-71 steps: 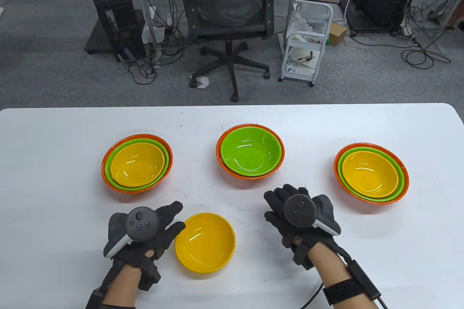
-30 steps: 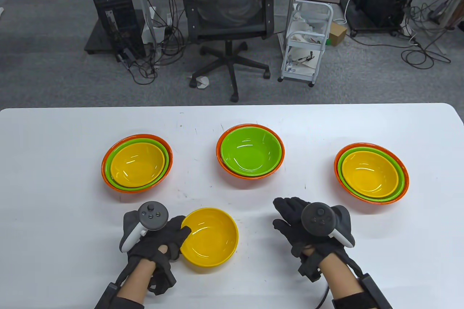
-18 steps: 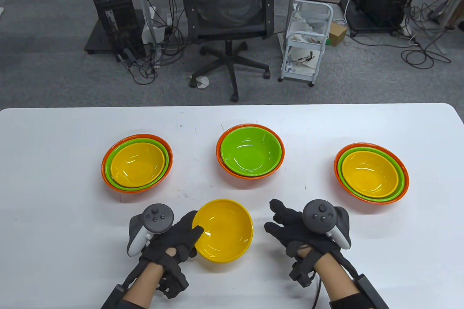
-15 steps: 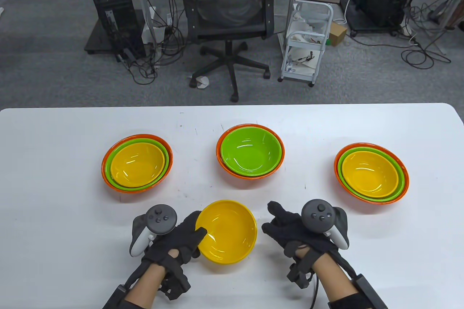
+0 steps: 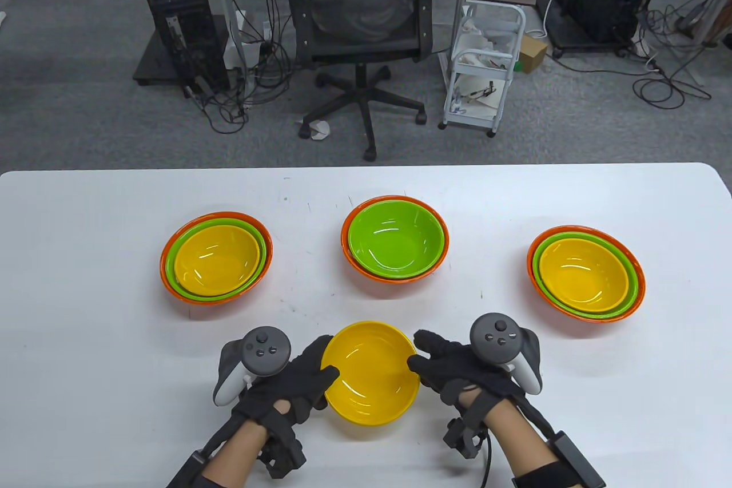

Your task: Nest bowls by size, largest on bottom, smallest on top

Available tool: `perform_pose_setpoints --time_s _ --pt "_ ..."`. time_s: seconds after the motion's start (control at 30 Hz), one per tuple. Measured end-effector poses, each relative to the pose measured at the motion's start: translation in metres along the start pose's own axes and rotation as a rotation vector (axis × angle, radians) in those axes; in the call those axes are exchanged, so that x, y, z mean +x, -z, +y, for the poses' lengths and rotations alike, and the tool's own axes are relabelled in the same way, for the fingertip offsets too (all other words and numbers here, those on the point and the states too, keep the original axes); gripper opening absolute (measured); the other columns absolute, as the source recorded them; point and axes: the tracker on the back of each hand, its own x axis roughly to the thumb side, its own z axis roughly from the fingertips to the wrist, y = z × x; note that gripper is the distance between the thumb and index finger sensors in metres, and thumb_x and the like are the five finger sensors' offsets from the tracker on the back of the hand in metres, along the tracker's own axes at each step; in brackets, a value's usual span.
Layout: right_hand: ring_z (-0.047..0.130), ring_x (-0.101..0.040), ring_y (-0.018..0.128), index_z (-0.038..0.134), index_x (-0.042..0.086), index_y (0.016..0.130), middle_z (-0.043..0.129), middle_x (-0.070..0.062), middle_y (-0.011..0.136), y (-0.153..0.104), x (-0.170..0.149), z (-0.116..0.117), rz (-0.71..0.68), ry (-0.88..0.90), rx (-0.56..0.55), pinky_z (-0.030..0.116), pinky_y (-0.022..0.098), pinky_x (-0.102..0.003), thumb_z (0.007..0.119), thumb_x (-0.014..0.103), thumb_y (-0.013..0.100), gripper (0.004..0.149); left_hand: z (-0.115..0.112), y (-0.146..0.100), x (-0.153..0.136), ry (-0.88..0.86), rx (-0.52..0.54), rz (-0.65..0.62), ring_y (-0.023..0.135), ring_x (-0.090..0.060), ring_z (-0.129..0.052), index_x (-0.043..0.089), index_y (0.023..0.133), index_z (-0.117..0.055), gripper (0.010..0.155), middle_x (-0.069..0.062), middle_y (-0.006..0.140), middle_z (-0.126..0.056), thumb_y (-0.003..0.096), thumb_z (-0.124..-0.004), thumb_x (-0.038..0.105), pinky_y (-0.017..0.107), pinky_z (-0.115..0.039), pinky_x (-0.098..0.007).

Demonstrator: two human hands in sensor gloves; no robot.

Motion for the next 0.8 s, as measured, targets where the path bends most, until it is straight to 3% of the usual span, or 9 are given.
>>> perform_pose_setpoints --time_s 0.33,0.6,0.8 --pt "0.094 -0.04 0.031 0.07 -0.007 0.09 0.096 -0.016 0.052 0.002 0.005 0.007 0.004 -0.021 0.002 0.08 0.026 -0.052 0.082 0.032 0.047 0.06 -0.004 0.0 0.005 0.003 -0.012 -0.019 0.058 -0.024 -0.1 0.012 0.112 -0.038 0.069 -0.007 0.076 -0.092 0.0561 -0.065 0.044 0.051 -0.088 -0.043" --pt "0.094 -0.038 0.026 0.073 -0.007 0.087 0.096 -0.017 0.047 0.003 0.005 0.002 -0.015 -0.043 -0.082 0.081 0.023 -0.05 0.082 0.028 0.046 0.054 -0.001 -0.003 0.012 0.038 0.005 -0.059 0.07 -0.027 -0.098 0.015 0.112 -0.042 0.072 -0.006 0.087 -0.089 0.0546 -0.067 0.049 0.058 -0.085 -0.048" --pt "0.093 -0.039 0.027 0.073 -0.007 0.087 0.095 -0.017 0.048 0.005 0.01 -0.017 -0.041 -0.013 -0.201 0.08 0.023 -0.05 0.081 0.028 0.047 0.054 0.011 -0.01 0.014 0.086 0.072 -0.09 0.081 -0.033 -0.094 0.018 0.111 -0.053 0.067 -0.009 0.096 -0.085 0.0538 -0.068 0.05 0.065 -0.078 -0.055"
